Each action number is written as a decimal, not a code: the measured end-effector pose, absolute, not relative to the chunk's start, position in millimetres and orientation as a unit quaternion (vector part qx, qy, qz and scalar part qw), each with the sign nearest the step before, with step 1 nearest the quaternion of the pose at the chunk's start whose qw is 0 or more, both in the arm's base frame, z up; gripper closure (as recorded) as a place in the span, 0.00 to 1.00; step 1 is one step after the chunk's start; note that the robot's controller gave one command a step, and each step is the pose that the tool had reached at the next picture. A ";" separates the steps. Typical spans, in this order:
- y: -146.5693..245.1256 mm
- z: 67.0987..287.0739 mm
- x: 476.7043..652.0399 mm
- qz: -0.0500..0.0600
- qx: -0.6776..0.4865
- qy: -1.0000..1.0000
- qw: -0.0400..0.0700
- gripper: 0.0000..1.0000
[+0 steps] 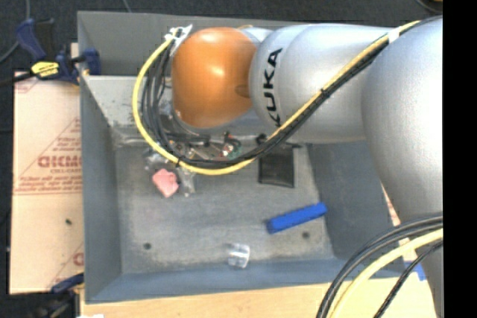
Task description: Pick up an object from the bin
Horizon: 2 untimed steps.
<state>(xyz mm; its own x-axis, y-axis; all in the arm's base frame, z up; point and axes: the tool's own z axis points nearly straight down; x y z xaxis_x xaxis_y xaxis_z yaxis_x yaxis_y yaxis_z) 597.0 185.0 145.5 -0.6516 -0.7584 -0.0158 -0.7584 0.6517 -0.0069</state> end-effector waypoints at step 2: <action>184.9 155.7 597.3 0.000 -0.416 0.909 0.009 1.00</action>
Offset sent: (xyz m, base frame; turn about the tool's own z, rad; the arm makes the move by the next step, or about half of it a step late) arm 0.0000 -0.0001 0.0041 0.0000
